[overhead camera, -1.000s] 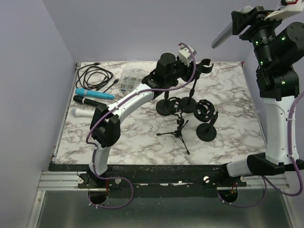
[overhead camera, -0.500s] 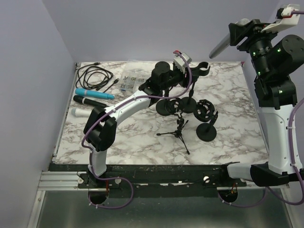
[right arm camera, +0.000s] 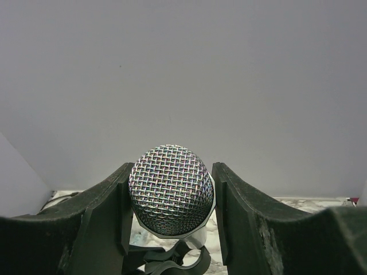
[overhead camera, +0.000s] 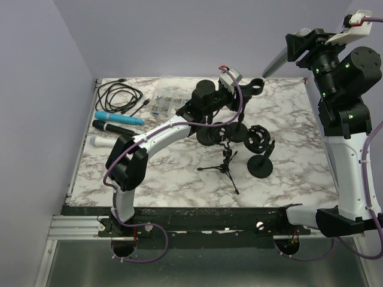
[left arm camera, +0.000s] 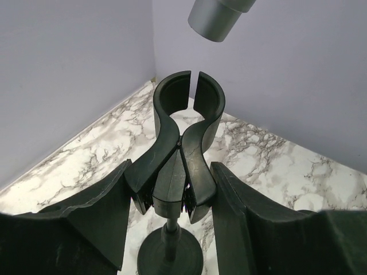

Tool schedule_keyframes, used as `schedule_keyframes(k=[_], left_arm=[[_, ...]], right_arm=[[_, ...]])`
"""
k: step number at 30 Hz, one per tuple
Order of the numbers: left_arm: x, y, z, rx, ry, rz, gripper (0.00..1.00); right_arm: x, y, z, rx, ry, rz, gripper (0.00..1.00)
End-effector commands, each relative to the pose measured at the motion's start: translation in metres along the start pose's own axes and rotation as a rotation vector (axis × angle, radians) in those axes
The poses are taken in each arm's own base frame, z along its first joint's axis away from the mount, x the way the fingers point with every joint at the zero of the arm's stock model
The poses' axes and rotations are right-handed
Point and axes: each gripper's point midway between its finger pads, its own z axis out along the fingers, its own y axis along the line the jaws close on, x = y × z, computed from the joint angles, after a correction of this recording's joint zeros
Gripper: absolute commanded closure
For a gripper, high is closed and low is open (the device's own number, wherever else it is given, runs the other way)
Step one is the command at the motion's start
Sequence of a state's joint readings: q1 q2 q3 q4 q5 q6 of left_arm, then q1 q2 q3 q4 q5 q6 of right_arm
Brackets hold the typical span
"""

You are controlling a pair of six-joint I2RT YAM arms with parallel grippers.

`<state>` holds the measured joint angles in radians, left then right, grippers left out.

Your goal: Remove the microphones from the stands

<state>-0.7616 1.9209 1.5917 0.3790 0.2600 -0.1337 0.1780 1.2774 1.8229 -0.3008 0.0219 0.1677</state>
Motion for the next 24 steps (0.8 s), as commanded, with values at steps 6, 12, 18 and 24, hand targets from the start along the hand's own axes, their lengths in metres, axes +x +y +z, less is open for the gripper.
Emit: schedule_keyframes(k=[6, 12, 18, 24], left_arm=[[0.098, -0.012, -0.020, -0.006, 0.464, -0.154, 0.86], [0.051, -0.021, -0.015, 0.017, 0.413, -0.189, 0.38], [0.015, -0.028, -0.016, 0.051, 0.366, -0.204, 0.10], [-0.022, -0.027, -0.017, 0.050, 0.315, -0.181, 0.01]], right_arm=[[-0.015, 0.005, -0.004, -0.017, -0.057, -0.003, 0.99], [-0.007, 0.007, -0.002, -0.030, -0.038, 0.003, 0.99], [-0.002, 0.006, -0.002, -0.027, -0.023, 0.002, 0.99], [-0.001, 0.006, -0.002, -0.027, -0.020, 0.004, 0.99]])
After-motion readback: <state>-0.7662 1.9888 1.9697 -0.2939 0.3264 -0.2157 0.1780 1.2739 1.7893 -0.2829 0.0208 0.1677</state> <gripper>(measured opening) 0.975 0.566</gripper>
